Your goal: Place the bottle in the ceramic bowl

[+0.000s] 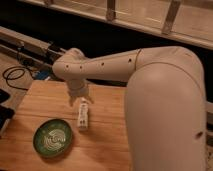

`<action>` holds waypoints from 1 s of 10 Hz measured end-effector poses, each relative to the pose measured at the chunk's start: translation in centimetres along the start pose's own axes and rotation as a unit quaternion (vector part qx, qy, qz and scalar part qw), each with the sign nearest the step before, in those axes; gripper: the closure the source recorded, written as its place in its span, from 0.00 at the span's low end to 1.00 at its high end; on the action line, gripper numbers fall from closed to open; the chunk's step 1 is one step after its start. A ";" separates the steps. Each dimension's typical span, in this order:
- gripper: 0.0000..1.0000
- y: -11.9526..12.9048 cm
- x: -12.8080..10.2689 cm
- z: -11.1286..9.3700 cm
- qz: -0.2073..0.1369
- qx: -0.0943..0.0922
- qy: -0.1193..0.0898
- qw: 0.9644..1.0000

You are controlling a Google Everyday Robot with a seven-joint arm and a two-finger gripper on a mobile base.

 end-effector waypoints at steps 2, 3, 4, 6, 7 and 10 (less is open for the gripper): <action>0.35 -0.2 -0.8 2.9 -0.001 0.005 0.018 1.000; 0.35 -0.5 -1.0 5.0 0.001 0.004 0.036 0.999; 0.35 -0.5 -1.1 6.7 0.002 0.002 0.052 0.999; 0.35 -0.1 -1.2 9.2 0.001 -0.005 0.077 0.997; 0.35 0.1 -1.1 10.7 0.001 -0.012 0.094 0.995; 0.36 0.9 -0.4 13.2 -0.002 -0.021 0.132 0.991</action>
